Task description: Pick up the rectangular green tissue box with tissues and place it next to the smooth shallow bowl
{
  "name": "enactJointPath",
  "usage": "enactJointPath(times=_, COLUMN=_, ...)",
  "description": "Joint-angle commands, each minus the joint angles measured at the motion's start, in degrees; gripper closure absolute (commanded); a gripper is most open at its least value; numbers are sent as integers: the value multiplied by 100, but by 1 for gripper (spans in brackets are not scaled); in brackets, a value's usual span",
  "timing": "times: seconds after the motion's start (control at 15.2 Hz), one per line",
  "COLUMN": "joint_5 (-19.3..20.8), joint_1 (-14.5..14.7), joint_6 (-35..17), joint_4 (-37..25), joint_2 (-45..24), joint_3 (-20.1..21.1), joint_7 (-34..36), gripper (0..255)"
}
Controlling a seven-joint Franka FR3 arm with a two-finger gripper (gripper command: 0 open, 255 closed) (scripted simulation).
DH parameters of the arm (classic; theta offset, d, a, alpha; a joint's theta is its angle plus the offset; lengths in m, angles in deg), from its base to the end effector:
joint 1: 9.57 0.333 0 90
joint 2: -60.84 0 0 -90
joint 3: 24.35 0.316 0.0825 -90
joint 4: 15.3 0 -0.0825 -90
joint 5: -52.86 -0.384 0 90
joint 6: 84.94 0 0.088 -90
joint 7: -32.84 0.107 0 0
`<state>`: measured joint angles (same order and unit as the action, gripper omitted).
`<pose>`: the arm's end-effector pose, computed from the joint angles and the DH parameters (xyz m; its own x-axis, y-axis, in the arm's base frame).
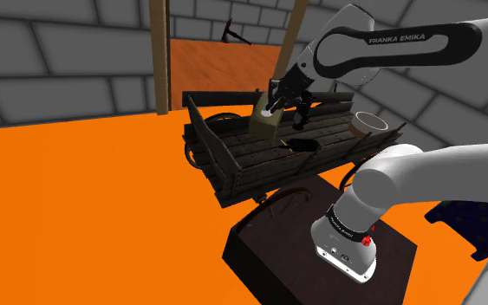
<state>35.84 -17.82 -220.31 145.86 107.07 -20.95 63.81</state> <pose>0.3312 -0.0253 0.4545 0.6567 -0.7355 0.1666 -0.6534 -0.6652 -0.3614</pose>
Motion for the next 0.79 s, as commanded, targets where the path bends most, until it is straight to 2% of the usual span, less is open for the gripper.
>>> enactJointPath(times=0.0, joint_5=38, joint_1=-24, joint_6=194, joint_4=-105, joint_2=89, joint_3=2, joint_7=44, gripper=255)
enactJointPath(times=0.73, joint_5=206, joint_1=-120, joint_6=1100, joint_4=-866, joint_2=243, joint_3=-28, joint_7=225, gripper=255)
